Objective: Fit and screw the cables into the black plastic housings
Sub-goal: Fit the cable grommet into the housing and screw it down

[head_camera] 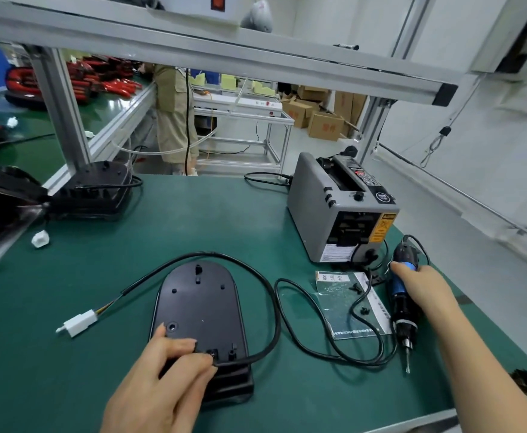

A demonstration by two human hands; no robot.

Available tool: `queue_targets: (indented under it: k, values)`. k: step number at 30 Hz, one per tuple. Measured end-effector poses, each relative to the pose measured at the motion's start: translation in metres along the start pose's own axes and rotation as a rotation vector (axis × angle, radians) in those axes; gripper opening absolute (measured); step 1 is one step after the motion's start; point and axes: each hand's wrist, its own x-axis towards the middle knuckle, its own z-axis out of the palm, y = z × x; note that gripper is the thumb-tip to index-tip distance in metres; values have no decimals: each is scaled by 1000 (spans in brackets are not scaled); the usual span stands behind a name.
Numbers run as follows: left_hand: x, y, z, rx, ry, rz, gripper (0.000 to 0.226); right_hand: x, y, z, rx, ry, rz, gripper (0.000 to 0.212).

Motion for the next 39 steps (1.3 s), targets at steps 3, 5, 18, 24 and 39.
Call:
queue_targets:
  k: [3,5,18,24,39]
  values:
    - [-1,-1,1,-16,9,-13,14,2,1,1,-72,4,-3,53]
    - [-1,-2,1,-18,9,-21,17,2,3,0,-88,7,-3,55]
    - [-2,-6,2,0,-2,2,18,-17,-3,0,-152,108,-101,46]
    - [-1,-4,1,11,-1,6,18,-39,-42,-6,375,115,-343,12]
    - [0,0,0,28,5,16,10,-26,-84,3,749,-185,18,15]
